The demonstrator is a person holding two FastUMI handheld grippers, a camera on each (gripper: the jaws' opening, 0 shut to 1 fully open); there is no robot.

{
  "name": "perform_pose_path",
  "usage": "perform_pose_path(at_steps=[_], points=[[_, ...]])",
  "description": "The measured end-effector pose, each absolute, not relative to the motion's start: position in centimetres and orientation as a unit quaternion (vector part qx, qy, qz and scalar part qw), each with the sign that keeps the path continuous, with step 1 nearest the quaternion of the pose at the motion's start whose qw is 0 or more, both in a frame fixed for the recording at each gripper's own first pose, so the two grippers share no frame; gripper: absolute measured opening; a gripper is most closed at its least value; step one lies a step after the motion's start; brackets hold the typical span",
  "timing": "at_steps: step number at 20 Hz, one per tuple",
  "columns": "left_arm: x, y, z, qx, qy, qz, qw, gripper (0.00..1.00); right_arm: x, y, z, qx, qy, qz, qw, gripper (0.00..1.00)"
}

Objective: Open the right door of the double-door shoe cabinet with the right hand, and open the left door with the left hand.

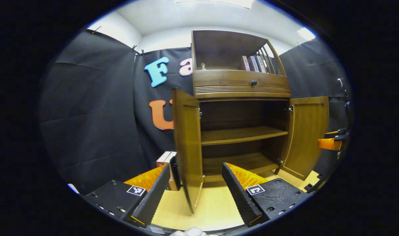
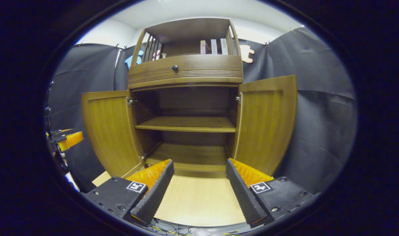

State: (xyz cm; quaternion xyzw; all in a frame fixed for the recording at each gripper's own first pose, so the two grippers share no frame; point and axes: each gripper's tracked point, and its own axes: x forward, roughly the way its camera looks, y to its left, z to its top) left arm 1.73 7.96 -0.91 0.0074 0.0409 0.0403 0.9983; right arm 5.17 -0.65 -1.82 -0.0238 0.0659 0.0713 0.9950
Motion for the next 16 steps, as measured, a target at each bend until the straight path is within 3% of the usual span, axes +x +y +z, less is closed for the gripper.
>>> perform_pose_path(at_steps=[7, 8, 9, 16], points=[[3.3, -0.1, -1.3, 0.005, 0.052, 0.030, 0.998, 0.96, 5.7, -3.1, -0.1, -0.017, 0.041, 0.059, 0.997, 1.00], [3.4, -1.0, -1.5, 0.002, 0.053, 0.027, 0.998, 1.00, 5.8, -3.4, -0.2, -0.022, 0.038, 0.056, 0.997, 1.00], [3.5, -1.9, -1.7, -0.003, 0.056, 0.022, 0.998, 0.96, 5.7, -3.8, -0.1, -0.026, 0.036, 0.054, 0.998, 1.00], [3.7, -3.7, -0.2, 0.000, 0.040, 0.011, 0.999, 0.96, 5.5, -5.1, 0.2, -0.022, 0.033, 0.041, 0.998, 1.00]])
